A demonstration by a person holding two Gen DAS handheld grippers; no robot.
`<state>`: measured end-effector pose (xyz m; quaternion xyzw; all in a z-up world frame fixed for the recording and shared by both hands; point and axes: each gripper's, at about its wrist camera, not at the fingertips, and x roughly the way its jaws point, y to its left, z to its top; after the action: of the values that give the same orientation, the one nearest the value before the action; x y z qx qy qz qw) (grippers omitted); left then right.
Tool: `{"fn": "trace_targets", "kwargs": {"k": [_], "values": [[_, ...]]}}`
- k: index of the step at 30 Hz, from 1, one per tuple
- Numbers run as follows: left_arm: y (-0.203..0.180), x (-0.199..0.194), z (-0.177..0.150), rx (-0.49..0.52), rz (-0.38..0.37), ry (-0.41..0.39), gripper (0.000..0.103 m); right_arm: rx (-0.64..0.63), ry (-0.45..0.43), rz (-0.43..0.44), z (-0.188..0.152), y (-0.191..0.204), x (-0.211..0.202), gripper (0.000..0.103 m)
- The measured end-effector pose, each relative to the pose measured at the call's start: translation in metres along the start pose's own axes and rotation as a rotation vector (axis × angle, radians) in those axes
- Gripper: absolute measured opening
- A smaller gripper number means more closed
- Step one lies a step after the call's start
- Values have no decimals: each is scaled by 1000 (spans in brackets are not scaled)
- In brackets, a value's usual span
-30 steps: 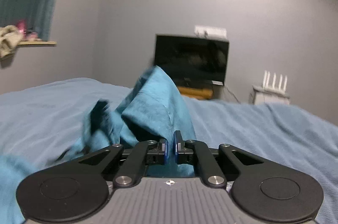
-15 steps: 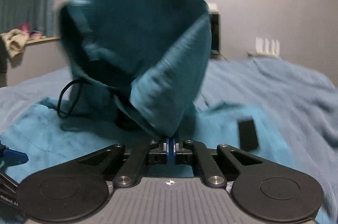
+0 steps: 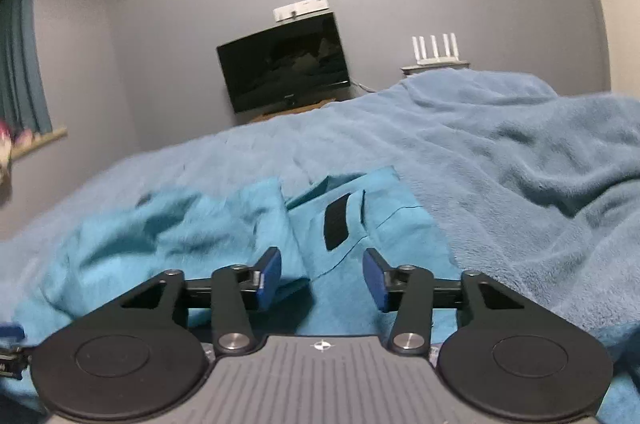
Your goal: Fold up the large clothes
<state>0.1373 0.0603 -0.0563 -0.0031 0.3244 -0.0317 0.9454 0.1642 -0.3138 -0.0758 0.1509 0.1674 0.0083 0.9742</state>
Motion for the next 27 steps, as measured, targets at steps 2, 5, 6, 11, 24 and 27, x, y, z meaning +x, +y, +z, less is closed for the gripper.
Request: {"fn": "trace_targets", "kwargs": {"k": [2,5,6,11,24,27], "values": [[10,-10,-1,-53,-5,-24,103,32,7,29,4,-2,-2,57],[20,-23,3,-110,17,-79,103,24,26,57,5,-1,1,60],[23,-27,7,-131,22,-106,103,25,37,59,6,0,8,60],[39,-32,40,-290,-63,-201,103,56,101,108,5,5,38,61],[40,73,58,-475,-258,43,34,160,227,215,-10,-3,91,34],[45,71,51,-491,-323,56,9,185,187,216,-2,-7,90,11]]}}
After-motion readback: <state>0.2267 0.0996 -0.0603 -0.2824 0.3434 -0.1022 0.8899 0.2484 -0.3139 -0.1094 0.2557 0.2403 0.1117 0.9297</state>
